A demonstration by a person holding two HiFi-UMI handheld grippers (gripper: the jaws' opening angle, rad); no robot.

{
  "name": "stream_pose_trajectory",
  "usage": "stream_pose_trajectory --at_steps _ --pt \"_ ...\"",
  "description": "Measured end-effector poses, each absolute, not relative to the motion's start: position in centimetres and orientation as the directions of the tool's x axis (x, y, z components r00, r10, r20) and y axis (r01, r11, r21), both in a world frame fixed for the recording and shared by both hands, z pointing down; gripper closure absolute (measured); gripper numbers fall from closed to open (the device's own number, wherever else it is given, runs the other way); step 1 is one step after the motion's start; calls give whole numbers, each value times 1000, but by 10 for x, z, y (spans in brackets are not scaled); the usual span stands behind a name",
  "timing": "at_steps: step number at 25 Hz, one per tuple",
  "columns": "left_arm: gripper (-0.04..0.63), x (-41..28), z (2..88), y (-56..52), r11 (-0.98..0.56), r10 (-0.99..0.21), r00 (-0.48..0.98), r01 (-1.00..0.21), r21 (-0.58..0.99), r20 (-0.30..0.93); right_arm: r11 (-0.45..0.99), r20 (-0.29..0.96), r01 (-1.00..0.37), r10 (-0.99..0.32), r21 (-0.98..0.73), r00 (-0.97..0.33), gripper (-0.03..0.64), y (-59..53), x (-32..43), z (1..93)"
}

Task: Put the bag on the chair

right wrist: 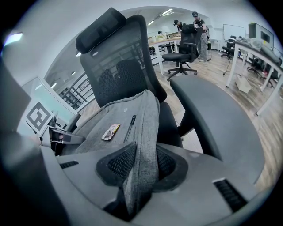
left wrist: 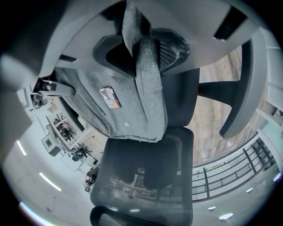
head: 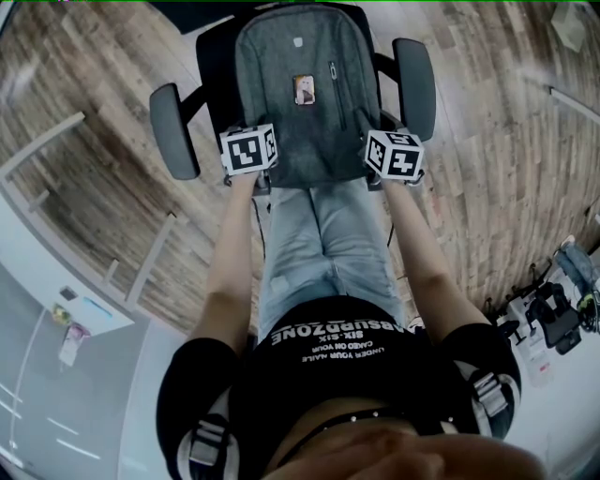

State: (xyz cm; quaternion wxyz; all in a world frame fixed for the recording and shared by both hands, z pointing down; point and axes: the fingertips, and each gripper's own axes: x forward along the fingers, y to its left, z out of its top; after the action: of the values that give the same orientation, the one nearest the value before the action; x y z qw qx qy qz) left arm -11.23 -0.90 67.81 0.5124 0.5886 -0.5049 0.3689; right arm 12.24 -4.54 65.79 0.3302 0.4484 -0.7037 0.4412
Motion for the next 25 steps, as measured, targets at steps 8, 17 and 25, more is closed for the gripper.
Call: stream_pose_trajectory --at_steps 8,17,25 --pt "488 -112 691 -11 46 -204 214 -973 228 955 208 870 -928 -334 -308 -363 509 -47 122 670" --pt "486 -117 704 -15 44 -190 200 -976 212 961 201 878 -934 -328 -295 -348 509 -50 121 683" --pt "485 -118 714 -15 49 -176 190 -978 202 966 193 884 -938 -322 -289 -339 508 -50 121 694"
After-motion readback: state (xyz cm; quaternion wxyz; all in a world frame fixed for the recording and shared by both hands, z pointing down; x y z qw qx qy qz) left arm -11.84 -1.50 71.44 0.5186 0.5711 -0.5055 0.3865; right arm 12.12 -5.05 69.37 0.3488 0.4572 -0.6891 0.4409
